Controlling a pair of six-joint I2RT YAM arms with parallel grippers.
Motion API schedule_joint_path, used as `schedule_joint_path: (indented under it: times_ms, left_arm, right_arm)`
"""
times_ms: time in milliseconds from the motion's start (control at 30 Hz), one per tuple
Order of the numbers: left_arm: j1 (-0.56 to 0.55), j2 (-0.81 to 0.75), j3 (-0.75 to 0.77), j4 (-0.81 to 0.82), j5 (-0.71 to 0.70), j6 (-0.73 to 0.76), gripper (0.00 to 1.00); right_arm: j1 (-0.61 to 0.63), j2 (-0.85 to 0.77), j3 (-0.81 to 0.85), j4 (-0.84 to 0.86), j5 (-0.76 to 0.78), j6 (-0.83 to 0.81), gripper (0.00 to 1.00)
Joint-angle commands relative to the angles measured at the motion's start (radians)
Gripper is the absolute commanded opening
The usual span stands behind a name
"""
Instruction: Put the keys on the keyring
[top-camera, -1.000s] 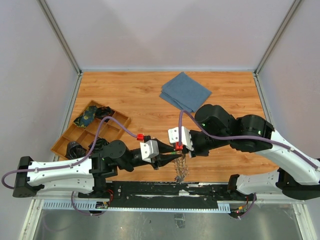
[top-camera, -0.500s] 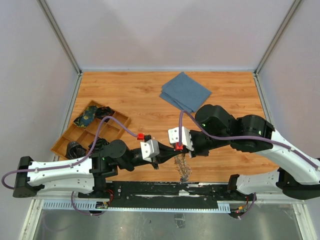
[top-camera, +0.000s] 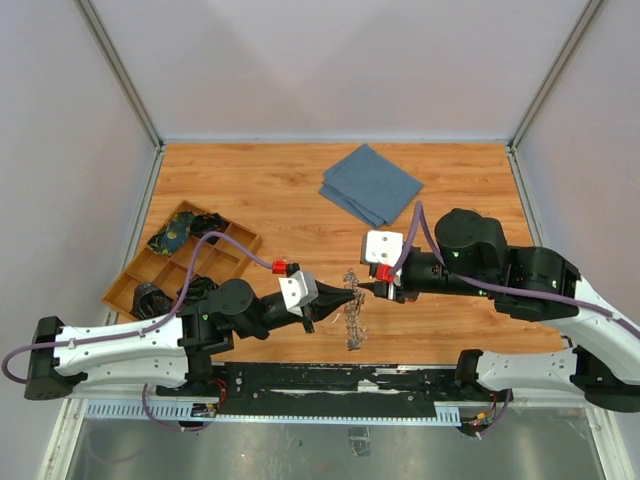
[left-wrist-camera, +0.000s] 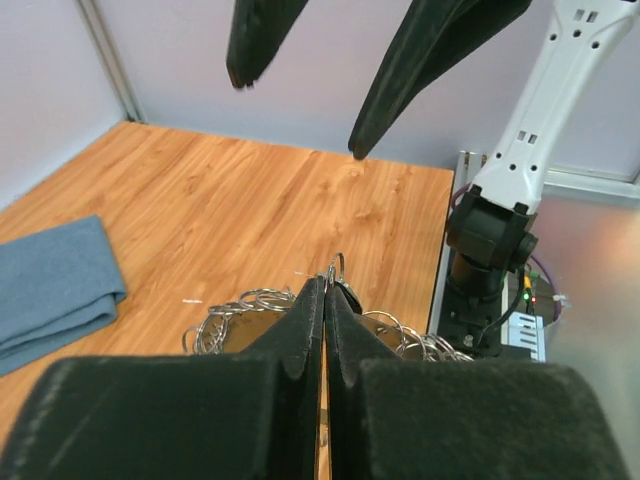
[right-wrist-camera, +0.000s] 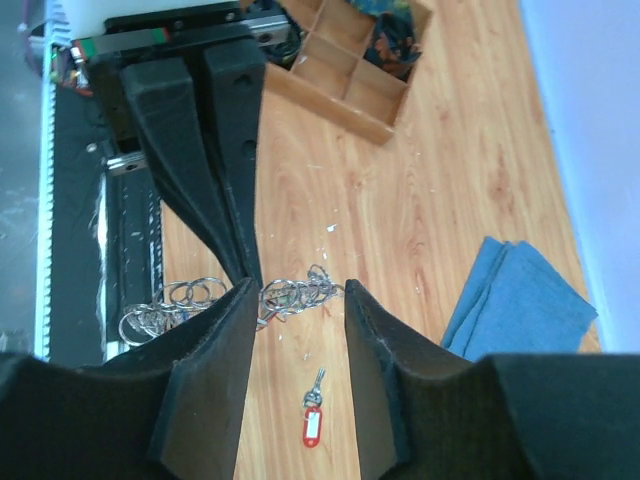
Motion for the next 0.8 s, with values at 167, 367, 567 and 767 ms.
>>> schedule_joint_path:
  times_ms: [167,367,567,767]
  left_arm:
    - [0.010,-0.092,-0.057,0.123,-0.116,-0.011,0.01]
    - [0.011,-0.138,-0.089,0.156,-0.178,-0.011,0.00]
    - [0.011,-0.141,-0.096,0.171,-0.237,-0.023,0.01]
    - [0.013,-0.122,-0.076,0.140,-0.296,-0.051,0.00]
  right_arm:
    - [0.023,-0.088,-0.141,0.338,0.241,0.357,0.45]
    - [0.022,-0.112,-0.230,0.442,0.316,0.647,0.45]
    - [0.019,-0.160,-0.372,0.532,0.363,0.780,0.45]
    - [-0.089,-0.186,-0.404,0.482,0.312,0.817,0.46]
